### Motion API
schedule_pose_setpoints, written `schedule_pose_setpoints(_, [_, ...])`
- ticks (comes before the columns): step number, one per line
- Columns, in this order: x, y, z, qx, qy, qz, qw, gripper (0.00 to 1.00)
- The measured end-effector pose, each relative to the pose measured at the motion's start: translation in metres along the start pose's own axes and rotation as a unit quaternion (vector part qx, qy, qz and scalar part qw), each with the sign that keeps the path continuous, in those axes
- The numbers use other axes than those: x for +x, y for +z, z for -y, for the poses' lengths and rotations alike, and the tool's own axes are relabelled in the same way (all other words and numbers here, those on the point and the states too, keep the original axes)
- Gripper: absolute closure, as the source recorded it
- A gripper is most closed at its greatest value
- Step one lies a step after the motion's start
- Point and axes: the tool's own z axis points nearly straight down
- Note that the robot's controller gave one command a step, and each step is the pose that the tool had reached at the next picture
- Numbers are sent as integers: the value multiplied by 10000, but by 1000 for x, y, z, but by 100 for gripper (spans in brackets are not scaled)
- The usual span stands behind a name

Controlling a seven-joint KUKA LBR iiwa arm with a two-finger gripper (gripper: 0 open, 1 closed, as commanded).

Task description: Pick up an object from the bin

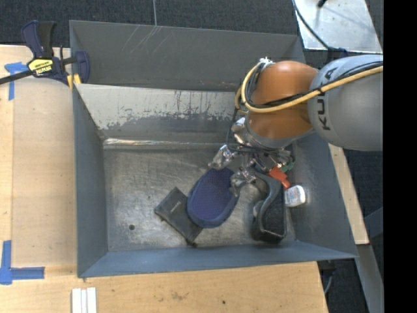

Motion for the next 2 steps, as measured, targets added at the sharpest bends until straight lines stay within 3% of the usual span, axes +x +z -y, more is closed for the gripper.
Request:
schedule_pose_setpoints(1, [7,-145,8,11,-1864,41,9825,100])
schedule_pose_setpoints(2, [51,-274,-23,19,-2048,45,9788,100])
